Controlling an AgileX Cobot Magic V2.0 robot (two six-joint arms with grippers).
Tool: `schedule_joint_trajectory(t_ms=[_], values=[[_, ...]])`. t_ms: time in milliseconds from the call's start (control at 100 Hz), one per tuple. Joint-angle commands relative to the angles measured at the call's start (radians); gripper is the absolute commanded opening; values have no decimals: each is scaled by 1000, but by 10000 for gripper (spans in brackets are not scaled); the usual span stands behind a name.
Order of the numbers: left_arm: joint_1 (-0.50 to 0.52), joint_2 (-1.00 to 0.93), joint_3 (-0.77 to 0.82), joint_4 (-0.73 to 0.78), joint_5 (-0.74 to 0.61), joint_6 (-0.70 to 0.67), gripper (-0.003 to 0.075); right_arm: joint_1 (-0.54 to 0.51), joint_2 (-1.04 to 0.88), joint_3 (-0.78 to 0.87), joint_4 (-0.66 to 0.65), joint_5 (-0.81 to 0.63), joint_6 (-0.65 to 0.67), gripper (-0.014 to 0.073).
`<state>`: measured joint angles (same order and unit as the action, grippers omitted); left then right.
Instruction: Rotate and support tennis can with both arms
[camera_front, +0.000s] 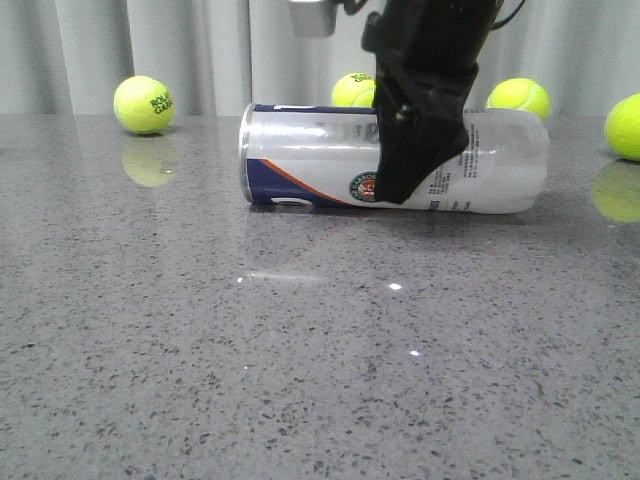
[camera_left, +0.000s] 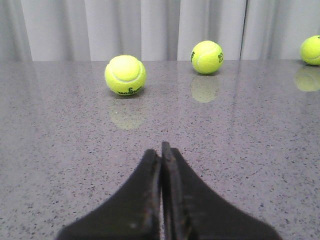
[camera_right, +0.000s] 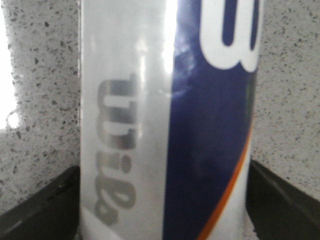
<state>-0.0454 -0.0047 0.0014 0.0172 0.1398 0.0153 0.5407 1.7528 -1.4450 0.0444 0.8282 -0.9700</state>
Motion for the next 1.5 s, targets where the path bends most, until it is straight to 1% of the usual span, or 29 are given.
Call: schedule_joint_trajectory(t_ms=[0, 200, 230, 270, 320, 350, 370, 420, 440, 490, 560, 590, 650, 720, 790, 840, 860, 910, 980, 1040, 1200, 1270, 1390, 1490], values=[[-2, -31, 44, -2, -78, -6, -19, 2, -93, -34, -6, -6, -8, 632], [-2, -31, 44, -2, -78, -6, -19, 2, -194, -34, -6, 102, -5, 629], [-2, -31, 44, -2, -78, -6, -19, 2, -210, -34, -6, 118, 3, 620], [-2, -31, 44, -2, -78, -6, -19, 2, -225, -34, -6, 139, 14, 582], [-2, -31, 44, -2, -78, -6, -19, 2, -245, -34, -6, 155, 41, 498], [-2, -31, 44, -2, -78, -6, -19, 2, -253, -34, -6, 161, 66, 416], [-2, -31, 44, -2, -78, -6, -19, 2, -260, -34, -6, 163, 83, 380], [-2, -31, 44, -2, -78, -6, -19, 2, -272, -34, -6, 171, 118, 236], [-2, -31, 44, -2, -78, -6, -19, 2, -277, -34, -6, 174, 133, 202], [-2, -31, 44, -2, -78, -6, -19, 2, -287, -34, -6, 185, 157, 79], [-2, -31, 44, -2, -78, -6, -19, 2, -299, -34, -5, 207, 173, -42], [-2, -31, 44, -2, -78, -6, -19, 2, -303, -34, -2, 216, 181, -78], [-2, -31, 44, -2, -78, -6, -19, 2, -312, -34, 12, 235, 212, -62], [-2, -31, 44, -2, -78, -6, -19, 2, -325, -34, 23, 252, 327, -61], [-2, -31, 44, -2, -78, -6, -19, 2, -345, -34, 25, 259, 528, -61], [-2, -31, 44, -2, -78, -6, -19, 2, -360, -33, 24, 268, 726, -61], [-2, -31, 44, -2, -78, -6, -19, 2, -367, -32, 23, 273, 773, -61], [-2, -31, 44, -2, -78, -6, -19, 2, -384, -26, 23, 282, 937, -61], [-2, -31, 44, -2, -78, -6, -19, 2, -409, -7, 24, 284, 1066, -61], [-2, -31, 44, -2, -78, -6, -19, 2, -431, 21, 27, 284, 1105, -61], [-2, -31, 44, -2, -78, -6, -19, 2, -532, 137, 27, 241, 1105, -61], [-2, -31, 44, -2, -78, -6, -19, 2, -600, 206, 27, 183, 1105, -61], [-2, -31, 44, -2, -81, -6, -19, 2, -738, 337, 27, 46, 1104, -61], [-2, -31, 44, -2, -107, -6, -19, 2, -870, 448, 25, -46, 1104, -61]])
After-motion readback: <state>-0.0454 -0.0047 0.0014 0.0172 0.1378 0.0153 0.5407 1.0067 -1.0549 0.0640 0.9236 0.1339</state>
